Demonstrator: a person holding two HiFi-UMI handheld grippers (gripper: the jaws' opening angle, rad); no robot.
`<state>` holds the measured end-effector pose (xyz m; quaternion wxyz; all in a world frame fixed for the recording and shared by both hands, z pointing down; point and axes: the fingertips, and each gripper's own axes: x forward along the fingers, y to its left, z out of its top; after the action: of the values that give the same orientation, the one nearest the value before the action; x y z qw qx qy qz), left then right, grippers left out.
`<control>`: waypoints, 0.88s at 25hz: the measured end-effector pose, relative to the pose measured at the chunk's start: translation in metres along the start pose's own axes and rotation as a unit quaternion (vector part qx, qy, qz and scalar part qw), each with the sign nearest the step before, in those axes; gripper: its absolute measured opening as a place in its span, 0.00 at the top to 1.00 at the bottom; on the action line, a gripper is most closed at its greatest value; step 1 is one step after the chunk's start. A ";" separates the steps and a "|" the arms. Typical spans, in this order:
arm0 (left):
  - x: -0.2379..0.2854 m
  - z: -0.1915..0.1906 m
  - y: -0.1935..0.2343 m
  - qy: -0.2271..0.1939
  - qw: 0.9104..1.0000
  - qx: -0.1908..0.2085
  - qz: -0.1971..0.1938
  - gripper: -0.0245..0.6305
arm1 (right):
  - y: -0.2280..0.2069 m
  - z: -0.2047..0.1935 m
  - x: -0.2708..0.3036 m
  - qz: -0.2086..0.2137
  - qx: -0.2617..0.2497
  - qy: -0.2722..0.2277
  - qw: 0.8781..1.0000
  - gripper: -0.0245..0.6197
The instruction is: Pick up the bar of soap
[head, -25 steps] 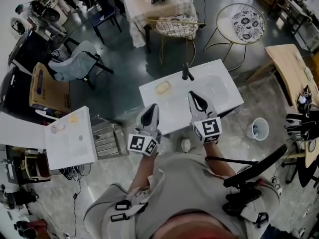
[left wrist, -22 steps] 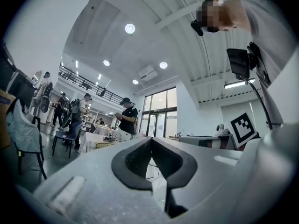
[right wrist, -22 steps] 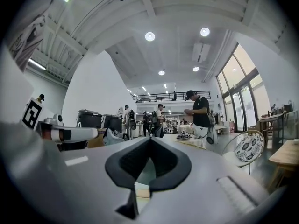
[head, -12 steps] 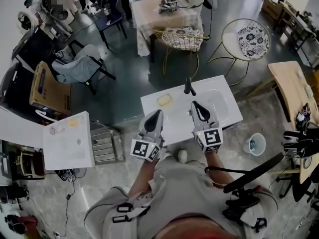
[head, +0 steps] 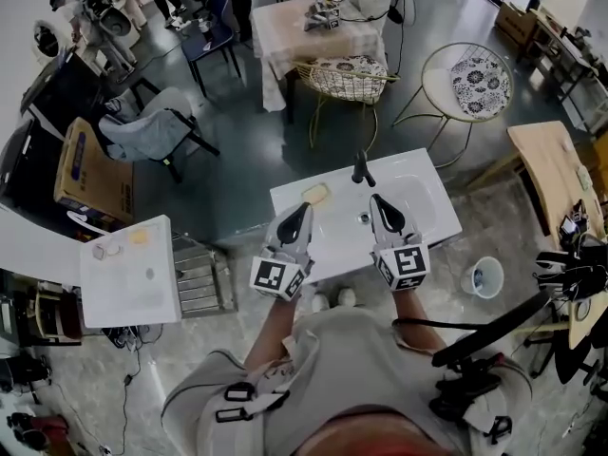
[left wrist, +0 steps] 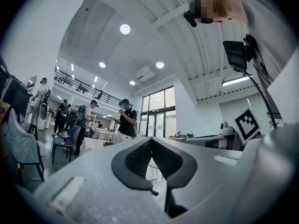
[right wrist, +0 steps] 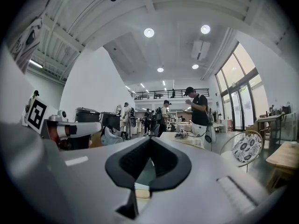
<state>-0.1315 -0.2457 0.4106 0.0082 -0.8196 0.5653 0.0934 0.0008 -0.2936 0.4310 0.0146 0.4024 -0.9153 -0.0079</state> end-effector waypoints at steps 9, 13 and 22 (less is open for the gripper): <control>0.011 0.002 0.009 0.000 1.000 0.019 0.021 0.40 | -0.001 -0.005 0.003 0.003 -0.002 0.008 1.000 0.96; 0.017 0.000 0.011 0.008 0.999 0.028 0.025 0.31 | -0.002 -0.006 0.005 0.003 0.001 0.010 1.000 0.96; 0.024 -0.026 0.012 0.048 0.999 0.014 -0.012 0.32 | -0.002 -0.009 0.003 -0.002 0.004 0.013 1.000 0.96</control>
<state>-0.1305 -0.2747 0.4329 -0.0063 -0.8297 0.5563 0.0460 0.0002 -0.2971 0.4400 0.0251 0.4042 -0.9143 0.0015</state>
